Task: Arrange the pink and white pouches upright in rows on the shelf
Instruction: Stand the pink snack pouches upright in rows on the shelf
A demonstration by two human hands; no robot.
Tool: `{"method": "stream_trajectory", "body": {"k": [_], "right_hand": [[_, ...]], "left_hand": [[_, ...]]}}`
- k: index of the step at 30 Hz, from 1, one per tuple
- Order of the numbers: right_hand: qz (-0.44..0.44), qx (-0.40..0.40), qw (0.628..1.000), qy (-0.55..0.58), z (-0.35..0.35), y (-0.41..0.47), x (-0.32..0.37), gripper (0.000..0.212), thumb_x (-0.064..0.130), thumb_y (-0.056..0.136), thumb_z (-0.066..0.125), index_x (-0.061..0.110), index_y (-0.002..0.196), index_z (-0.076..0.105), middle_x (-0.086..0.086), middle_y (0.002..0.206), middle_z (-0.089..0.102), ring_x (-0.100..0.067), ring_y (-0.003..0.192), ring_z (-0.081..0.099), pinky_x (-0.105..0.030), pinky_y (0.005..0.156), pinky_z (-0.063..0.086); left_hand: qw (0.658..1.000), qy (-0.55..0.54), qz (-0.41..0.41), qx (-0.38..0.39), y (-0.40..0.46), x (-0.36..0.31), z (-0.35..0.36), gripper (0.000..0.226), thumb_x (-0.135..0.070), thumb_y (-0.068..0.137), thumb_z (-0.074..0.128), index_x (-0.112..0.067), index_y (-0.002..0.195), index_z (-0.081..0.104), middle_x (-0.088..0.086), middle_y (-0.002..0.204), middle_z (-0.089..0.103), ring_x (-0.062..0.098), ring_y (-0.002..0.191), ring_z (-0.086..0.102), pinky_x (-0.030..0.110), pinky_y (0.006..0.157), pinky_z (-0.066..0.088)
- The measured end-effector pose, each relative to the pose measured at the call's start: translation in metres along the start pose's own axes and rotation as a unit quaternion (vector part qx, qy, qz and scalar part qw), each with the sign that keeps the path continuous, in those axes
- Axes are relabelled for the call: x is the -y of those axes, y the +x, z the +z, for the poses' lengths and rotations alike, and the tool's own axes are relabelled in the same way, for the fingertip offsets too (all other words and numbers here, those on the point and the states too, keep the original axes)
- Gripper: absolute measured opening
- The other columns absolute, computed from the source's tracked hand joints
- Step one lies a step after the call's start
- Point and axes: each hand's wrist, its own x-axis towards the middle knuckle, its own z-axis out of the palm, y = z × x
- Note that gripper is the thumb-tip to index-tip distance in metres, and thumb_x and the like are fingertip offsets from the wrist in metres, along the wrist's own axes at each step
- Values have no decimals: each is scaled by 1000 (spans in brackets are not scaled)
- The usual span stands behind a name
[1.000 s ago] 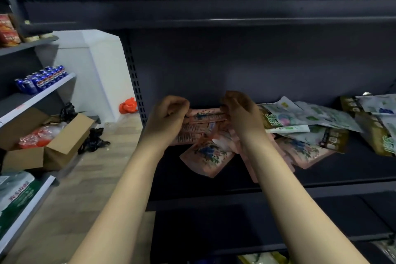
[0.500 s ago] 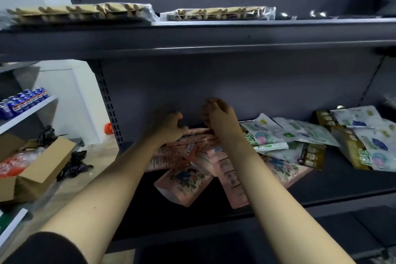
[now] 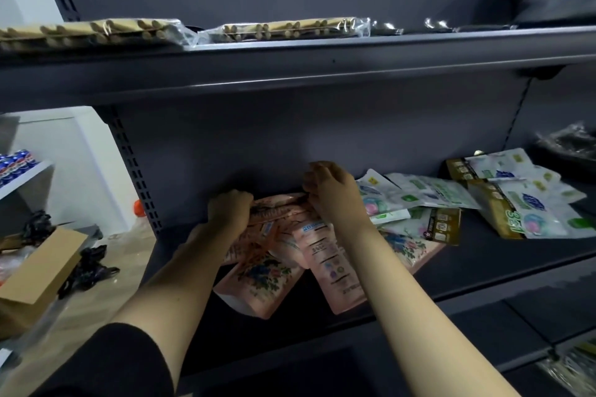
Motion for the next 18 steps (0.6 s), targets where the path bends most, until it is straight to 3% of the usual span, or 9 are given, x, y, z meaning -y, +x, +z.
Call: {"method": "stream_trajectory", "body": {"k": [2, 4, 7, 10, 14, 16, 18], "right_hand": [[0, 5, 1000, -13, -4, 0, -1, 18, 21, 83, 45, 6, 75, 52, -15, 80, 63, -41, 85, 58, -38, 78, 44], [4, 11, 1000, -7, -5, 0, -1, 16, 19, 87, 45, 22, 81, 59, 1, 87, 67, -30, 96, 63, -39, 88, 48], [7, 2, 1000, 25, -1, -2, -2, 20, 22, 88, 42, 19, 80, 60, -1, 86, 66, -32, 102, 63, -47, 95, 47], [-33, -10, 999, -8, 6, -8, -5, 21, 28, 90, 45, 19, 75, 56, 2, 80, 60, -31, 92, 59, -44, 86, 48], [-18, 13, 999, 31, 16, -15, -6, 7, 28, 95, 52, 23, 100, 52, 13, 86, 56, -6, 82, 54, -24, 74, 44], [19, 54, 996, 64, 21, -22, -3, 22, 35, 92, 57, 24, 109, 47, 13, 92, 56, 0, 82, 54, -18, 68, 43], [66, 98, 988, 103, 28, -29, -2, 40, 39, 86, 64, 23, 119, 46, 7, 107, 62, -11, 95, 63, -26, 77, 52]], "left_hand": [[998, 5, -2, -56, -2, -3, -10, 23, -17, 94, 44, -13, 107, 63, 10, 107, 67, 30, 98, 64, 35, 70, 47], [994, -43, -17, -98, -5, -3, -25, 21, -16, 94, 45, -9, 105, 61, 15, 106, 67, 34, 97, 64, 38, 69, 47], [965, -212, -48, -149, -10, 2, -44, 25, -16, 96, 42, 2, 96, 59, 23, 100, 66, 38, 91, 62, 39, 66, 44], [885, -432, -118, -129, -22, 8, -55, 30, -20, 97, 41, 1, 100, 62, 16, 99, 66, 31, 92, 62, 36, 75, 47], [748, -642, -145, -80, -48, 11, -64, 20, -23, 96, 48, -14, 104, 65, 7, 100, 68, 22, 92, 64, 33, 83, 50], [720, -678, -136, -57, -63, 13, -66, 15, -26, 95, 50, -23, 91, 65, 2, 93, 70, 18, 88, 66, 33, 83, 51], [698, -703, -129, -40, -75, 15, -65, 18, -28, 94, 53, -26, 81, 65, -4, 84, 72, 16, 85, 68, 36, 85, 51]]}}
